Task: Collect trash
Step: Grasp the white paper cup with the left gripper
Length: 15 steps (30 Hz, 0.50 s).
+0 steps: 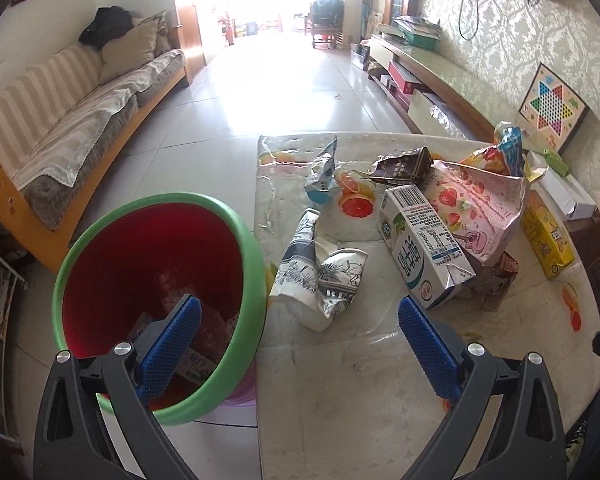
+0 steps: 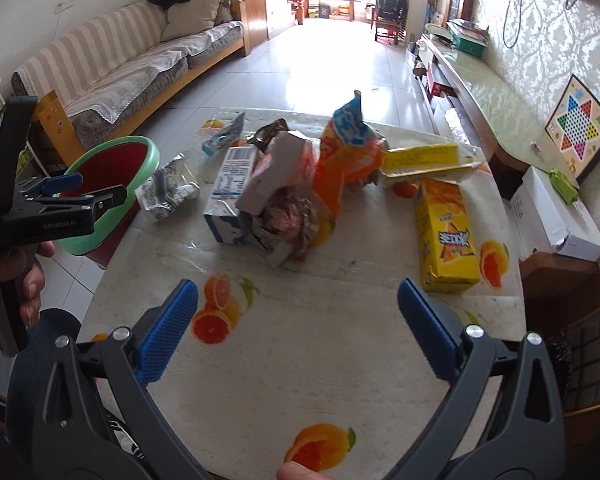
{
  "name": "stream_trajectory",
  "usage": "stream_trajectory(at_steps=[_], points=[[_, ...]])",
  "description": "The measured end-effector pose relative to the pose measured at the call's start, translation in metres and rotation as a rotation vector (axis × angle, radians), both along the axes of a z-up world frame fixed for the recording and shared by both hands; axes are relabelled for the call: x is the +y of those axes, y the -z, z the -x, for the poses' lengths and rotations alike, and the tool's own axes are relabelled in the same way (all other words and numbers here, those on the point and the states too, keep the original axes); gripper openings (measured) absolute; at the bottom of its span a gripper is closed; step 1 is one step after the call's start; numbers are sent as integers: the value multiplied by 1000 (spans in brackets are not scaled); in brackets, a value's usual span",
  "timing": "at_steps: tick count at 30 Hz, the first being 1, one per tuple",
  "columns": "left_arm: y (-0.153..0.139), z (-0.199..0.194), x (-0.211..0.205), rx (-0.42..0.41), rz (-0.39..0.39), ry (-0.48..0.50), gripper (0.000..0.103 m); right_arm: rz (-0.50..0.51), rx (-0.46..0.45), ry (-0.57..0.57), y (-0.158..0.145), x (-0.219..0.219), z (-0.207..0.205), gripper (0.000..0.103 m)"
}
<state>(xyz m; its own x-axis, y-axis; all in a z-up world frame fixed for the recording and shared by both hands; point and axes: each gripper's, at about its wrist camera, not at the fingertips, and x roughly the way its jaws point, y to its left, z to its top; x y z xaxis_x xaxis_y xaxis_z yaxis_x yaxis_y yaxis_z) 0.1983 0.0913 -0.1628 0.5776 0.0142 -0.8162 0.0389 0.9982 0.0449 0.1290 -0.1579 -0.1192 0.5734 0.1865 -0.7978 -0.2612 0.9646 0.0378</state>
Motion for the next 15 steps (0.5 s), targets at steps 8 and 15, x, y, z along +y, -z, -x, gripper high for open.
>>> stream_trajectory(at_steps=[8,15], points=[[23,-54,-30,115,-182,159,95,-9,14,104,9,-51,6,98],[40,-66,-47,195,-266,253,95,-21,16,147,10,-68,6,98]])
